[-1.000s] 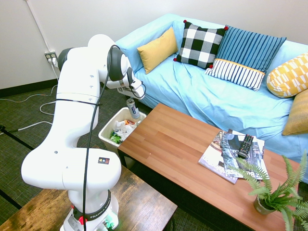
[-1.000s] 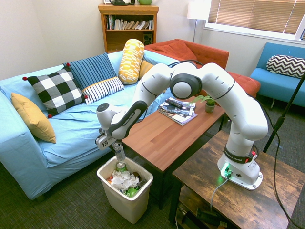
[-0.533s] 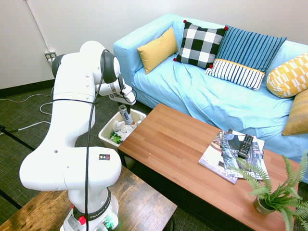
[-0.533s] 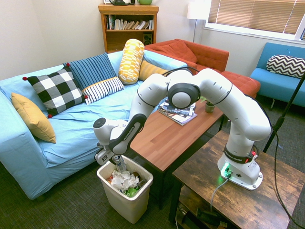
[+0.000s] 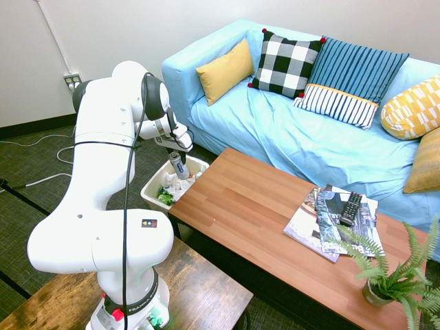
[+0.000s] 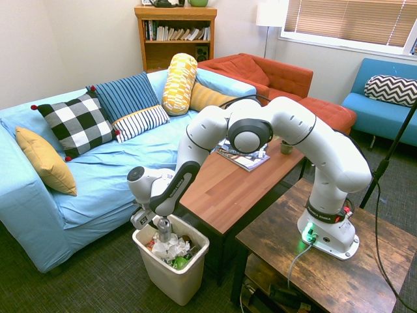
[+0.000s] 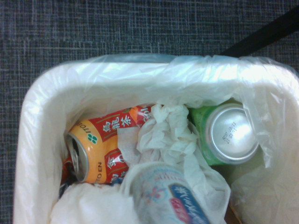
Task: Throw the can in the trash bin
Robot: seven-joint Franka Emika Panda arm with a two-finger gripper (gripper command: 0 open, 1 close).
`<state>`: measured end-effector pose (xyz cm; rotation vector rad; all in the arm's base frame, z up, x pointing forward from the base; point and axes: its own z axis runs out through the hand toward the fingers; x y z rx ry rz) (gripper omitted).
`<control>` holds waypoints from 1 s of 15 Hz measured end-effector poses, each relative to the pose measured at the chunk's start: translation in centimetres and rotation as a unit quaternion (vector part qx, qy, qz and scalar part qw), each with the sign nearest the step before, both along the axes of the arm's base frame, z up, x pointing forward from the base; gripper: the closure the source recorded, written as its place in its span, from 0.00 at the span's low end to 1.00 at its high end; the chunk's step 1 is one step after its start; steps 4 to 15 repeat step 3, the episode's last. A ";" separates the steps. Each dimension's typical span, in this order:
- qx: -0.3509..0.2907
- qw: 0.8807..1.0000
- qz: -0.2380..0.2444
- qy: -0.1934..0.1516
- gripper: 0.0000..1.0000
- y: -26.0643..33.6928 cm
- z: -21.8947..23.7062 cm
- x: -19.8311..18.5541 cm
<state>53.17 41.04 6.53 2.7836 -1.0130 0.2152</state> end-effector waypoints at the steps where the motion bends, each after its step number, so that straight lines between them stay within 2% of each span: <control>1: -0.001 1.000 0.001 -0.001 0.00 0.1 -0.1 0.0; 15: -0.002 1.000 0.001 -0.004 0.00 0.2 0.0 -0.1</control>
